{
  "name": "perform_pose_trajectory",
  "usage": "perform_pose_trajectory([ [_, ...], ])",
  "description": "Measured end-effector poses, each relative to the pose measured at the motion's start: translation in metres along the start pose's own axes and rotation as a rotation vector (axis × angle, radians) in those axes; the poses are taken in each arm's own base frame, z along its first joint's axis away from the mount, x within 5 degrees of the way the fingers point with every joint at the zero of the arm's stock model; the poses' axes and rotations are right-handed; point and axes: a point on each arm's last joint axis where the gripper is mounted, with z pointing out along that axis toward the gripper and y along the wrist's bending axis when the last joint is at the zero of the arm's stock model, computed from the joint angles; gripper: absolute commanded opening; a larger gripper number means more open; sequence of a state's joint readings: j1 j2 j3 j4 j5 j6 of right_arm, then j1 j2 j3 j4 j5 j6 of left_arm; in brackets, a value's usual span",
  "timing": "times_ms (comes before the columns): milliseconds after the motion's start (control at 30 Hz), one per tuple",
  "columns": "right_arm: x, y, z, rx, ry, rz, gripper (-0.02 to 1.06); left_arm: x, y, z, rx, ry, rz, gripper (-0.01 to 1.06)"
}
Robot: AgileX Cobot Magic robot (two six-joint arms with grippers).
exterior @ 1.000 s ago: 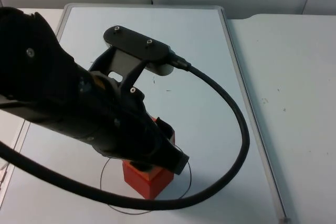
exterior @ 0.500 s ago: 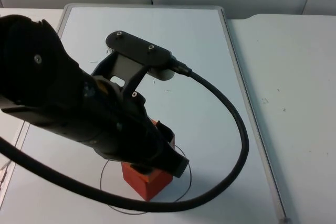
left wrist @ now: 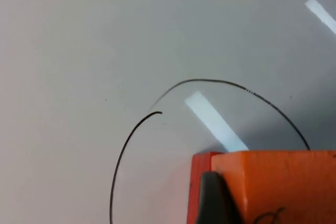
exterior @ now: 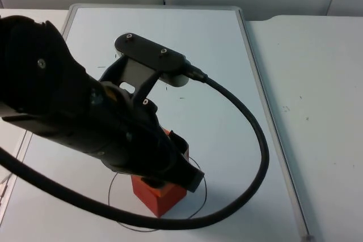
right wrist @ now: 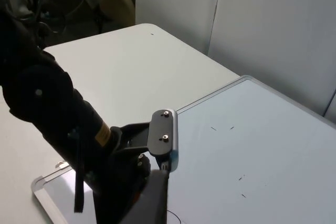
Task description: Pick up one cube with the left hand and another cube with the right hand. First place the cube in the right hand at the target position, then stack the cube in the left hand on top.
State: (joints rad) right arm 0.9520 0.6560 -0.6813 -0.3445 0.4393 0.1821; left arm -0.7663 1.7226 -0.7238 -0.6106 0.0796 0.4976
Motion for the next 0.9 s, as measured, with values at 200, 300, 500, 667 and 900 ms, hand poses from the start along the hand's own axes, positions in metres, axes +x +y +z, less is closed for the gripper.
perform_pose_trajectory([
  [200, 0.0, 0.0, 0.0, 0.0, 0.0, 0.0, 0.89, 0.002, -0.003, -0.005, 0.028, 0.032, 0.001, 0.84],
  [300, 0.0, 0.0, 0.0, 0.0, 0.0, 0.0, 0.89, -0.003, -0.004, -0.014, 0.037, 0.003, 0.003, 0.85],
  [500, 0.0, 0.0, 0.0, 0.0, 0.0, 0.0, 0.89, -0.022, -0.012, -0.057, 0.085, -0.097, 0.049, 0.85],
  [667, 0.0, 0.0, 0.0, 0.0, 0.0, 0.0, 0.89, -0.056, -0.025, -0.139, 0.15, -0.28, 0.172, 0.85],
  [900, 0.0, 0.0, 0.0, 0.0, 0.0, 0.0, 0.89, -0.05, -0.031, -0.272, 0.116, -0.548, 0.372, 0.85],
])
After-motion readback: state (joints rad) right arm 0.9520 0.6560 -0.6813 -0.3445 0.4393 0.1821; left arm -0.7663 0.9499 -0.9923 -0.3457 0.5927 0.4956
